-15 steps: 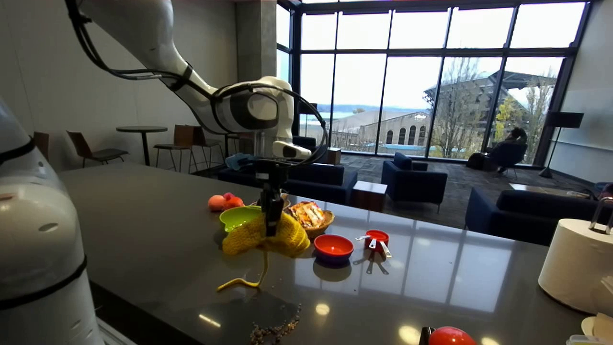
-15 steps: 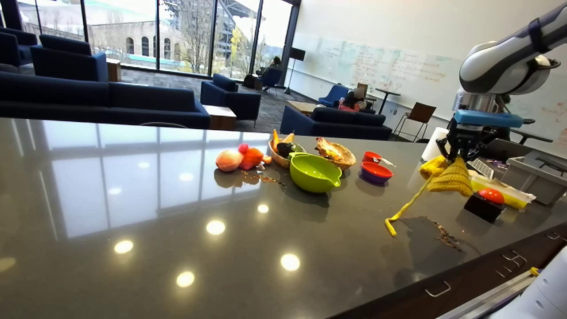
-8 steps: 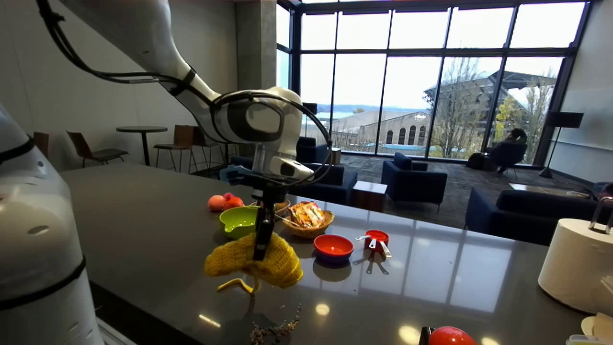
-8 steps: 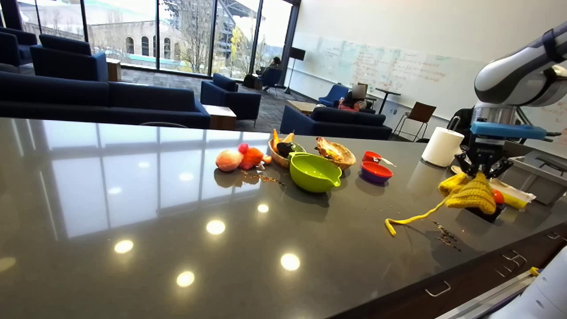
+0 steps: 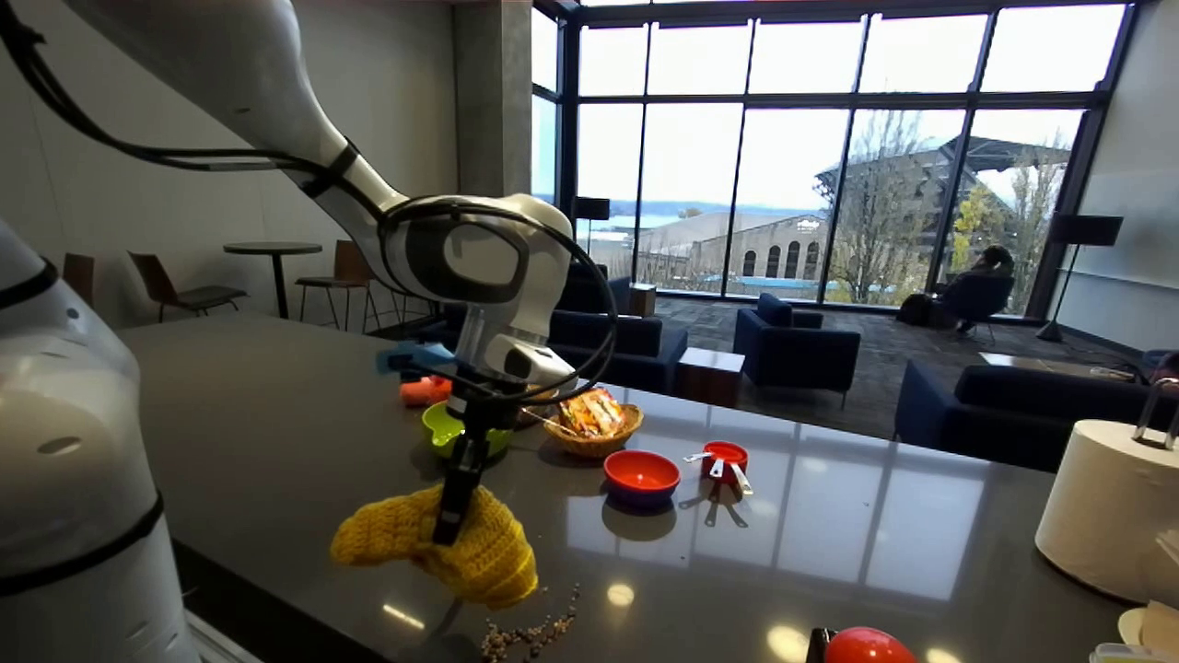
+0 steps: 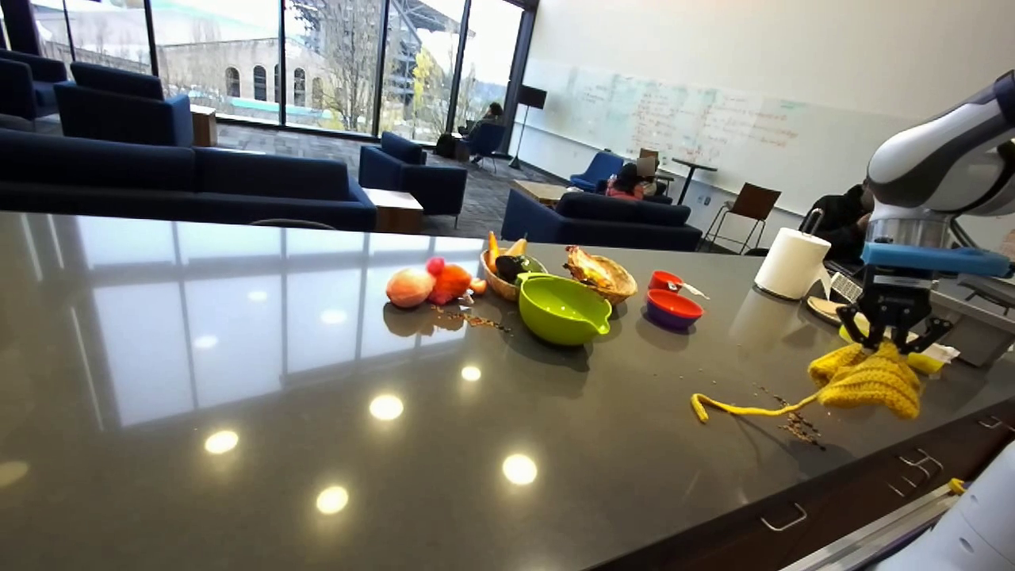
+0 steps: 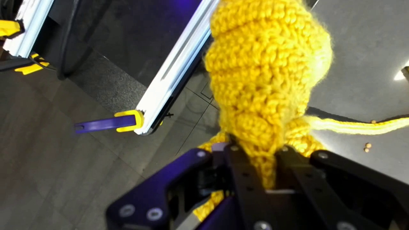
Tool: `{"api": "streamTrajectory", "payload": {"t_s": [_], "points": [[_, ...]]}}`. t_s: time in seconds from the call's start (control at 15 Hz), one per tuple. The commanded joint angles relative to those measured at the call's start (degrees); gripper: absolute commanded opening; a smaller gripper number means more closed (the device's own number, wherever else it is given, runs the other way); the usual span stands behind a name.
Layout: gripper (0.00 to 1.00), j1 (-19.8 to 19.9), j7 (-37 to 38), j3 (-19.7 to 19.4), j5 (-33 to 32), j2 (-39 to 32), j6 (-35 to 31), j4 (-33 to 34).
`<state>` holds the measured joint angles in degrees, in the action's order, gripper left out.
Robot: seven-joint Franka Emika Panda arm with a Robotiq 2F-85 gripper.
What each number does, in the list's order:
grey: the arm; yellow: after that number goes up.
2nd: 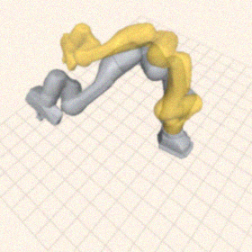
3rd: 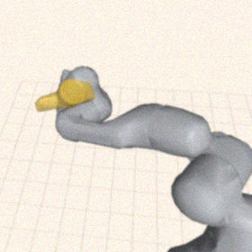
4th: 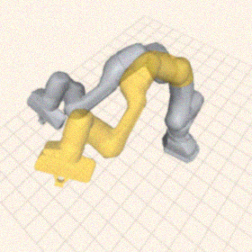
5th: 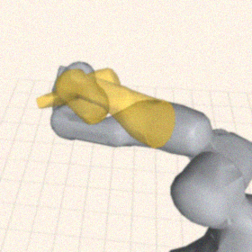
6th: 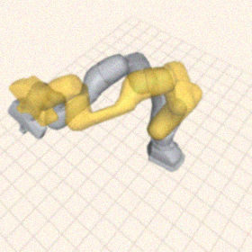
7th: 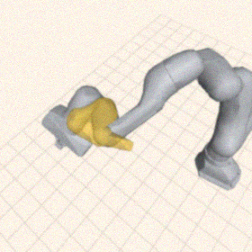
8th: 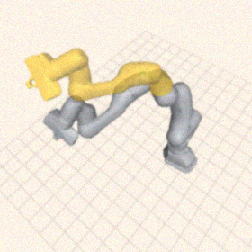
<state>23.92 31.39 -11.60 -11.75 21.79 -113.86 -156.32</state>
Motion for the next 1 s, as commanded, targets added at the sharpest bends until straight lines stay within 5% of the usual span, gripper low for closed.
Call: {"api": "streamTrajectory", "payload": {"t_s": [0.0, 0.93], "points": [[0.04, 1.34, 1.13, -0.36, 0.43, 3.24, 0.48, -2.95], [0.04, 1.14, -4.61, -4.25, 3.39, -7.03, -4.41, 1.5]]}}
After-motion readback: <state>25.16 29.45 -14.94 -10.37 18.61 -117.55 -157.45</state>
